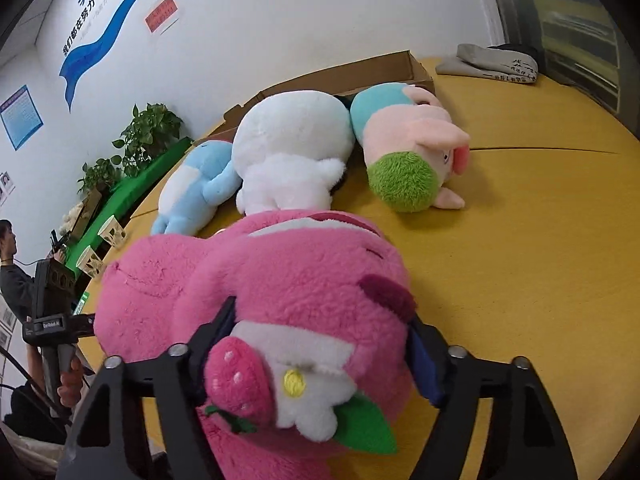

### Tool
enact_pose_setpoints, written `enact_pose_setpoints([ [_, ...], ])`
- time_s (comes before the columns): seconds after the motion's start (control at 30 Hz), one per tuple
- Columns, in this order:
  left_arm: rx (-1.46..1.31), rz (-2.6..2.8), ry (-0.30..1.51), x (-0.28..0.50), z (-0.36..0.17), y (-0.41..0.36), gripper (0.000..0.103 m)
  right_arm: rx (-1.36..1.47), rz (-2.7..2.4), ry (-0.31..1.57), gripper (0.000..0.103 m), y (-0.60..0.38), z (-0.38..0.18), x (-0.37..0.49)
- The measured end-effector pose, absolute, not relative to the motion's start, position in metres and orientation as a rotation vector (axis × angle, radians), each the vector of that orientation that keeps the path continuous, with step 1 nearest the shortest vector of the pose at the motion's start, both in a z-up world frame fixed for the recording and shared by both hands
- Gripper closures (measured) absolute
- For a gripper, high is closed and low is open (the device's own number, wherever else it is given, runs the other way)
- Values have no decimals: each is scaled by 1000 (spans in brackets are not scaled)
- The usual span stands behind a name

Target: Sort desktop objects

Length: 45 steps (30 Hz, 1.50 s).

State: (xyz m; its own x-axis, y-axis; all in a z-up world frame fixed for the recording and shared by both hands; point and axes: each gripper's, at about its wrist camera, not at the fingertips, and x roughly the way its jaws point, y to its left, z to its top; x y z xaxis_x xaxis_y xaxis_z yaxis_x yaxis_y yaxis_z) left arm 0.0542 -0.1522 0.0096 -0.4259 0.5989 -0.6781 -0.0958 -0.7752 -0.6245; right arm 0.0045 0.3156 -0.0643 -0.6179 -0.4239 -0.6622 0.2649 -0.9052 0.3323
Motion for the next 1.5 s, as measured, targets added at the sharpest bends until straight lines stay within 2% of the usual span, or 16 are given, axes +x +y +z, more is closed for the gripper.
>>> enact_pose_setpoints([
  [0.07, -1374, 2246, -696, 59, 17, -141, 57, 1084, -2523, -272, 39, 315, -60, 11],
  [0.1, -1389, 2255, -689, 61, 21, -134, 63, 1075, -2530, -266, 40, 314, -58, 14],
  [0.17, -1356, 2294, -684, 68, 41, -122, 68, 1019, -2547, -282, 43, 315, -49, 23],
  [0.3, -1187, 2348, -650, 65, 94, -112, 70, 878, -2578, -313, 45, 318, -20, 27],
  [0.43, -1025, 2378, -587, 23, 143, -107, 70, 701, -2603, -302, 45, 322, 25, 4],
  [0.63, -816, 2450, -425, -96, 223, -113, 70, 428, -2620, -195, 45, 312, 102, -90],
  [0.73, -746, 2479, -385, -187, 247, -116, 70, 323, -2627, -162, 45, 304, 136, -160],
  [0.9, -757, 2511, -354, -311, 264, -127, 70, 322, -2655, -132, 45, 292, 135, -281],
  [1.07, -948, 2531, -345, -444, 206, -128, 70, 322, -2683, -103, 45, 279, 133, -403],
  [1.23, -1230, 2468, -395, -533, 97, -117, 70, 639, -2694, -159, 45, 283, 41, -504],
  [1.3, -1350, 2438, -397, -550, 56, -108, 70, 810, -2701, -198, 45, 285, 6, -528],
  [1.37, -1391, 2448, -345, -550, 39, -97, 70, 895, -2696, -213, 45, 289, -13, -535],
  [1.5, -1410, 2407, -276, -531, 36, -79, 69, 923, -2699, -189, 45, 291, 2, -520],
])
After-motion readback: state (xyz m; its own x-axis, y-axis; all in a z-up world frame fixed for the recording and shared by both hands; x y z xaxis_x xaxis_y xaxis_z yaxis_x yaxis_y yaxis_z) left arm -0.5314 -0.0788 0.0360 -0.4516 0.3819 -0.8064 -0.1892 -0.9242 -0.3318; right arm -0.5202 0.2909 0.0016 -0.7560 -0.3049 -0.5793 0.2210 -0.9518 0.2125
